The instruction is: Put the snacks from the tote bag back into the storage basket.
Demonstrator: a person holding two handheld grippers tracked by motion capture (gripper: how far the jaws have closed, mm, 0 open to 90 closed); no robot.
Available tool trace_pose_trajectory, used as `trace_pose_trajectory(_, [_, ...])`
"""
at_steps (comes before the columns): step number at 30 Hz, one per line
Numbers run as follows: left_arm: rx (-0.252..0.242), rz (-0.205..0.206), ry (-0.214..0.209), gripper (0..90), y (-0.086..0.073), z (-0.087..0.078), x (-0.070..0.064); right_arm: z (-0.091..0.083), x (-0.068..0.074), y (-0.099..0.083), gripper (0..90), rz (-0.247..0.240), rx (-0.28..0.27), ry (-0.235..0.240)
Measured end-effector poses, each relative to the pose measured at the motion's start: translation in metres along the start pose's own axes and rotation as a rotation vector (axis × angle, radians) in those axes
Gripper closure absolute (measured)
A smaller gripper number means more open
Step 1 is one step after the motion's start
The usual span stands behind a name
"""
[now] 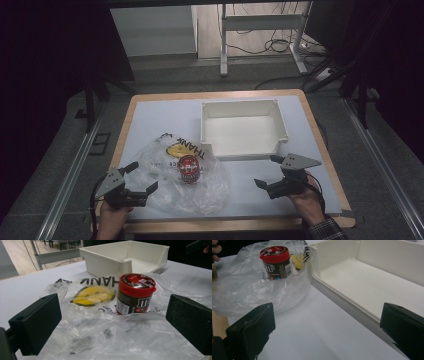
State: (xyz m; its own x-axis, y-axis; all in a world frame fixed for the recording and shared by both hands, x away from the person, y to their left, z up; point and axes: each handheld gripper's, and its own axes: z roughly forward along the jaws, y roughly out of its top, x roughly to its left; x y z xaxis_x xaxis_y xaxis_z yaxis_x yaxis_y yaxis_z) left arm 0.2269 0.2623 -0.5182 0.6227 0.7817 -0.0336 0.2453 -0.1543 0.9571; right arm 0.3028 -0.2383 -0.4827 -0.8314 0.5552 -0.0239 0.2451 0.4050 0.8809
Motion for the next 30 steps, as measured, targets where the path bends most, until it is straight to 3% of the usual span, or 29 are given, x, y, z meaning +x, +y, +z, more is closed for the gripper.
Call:
trace_pose_trajectory(14, [0.011,0.036,0.005,0.1,0.001,0.001,-0.003,0.009,0.003,0.005,0.1,-0.003,-0.007,0.041])
trace_pose_trajectory(23, [0.021,0.077,0.01,0.0,0.002,0.002,-0.006,0.013,0.002,0.008,0.1,0.028,-0.028,0.073])
trace_pose_trajectory(30, [0.025,0.078,0.018,0.0,0.002,0.002,-0.006,0.017,0.004,0.01,0.0,0.016,-0.025,0.083])
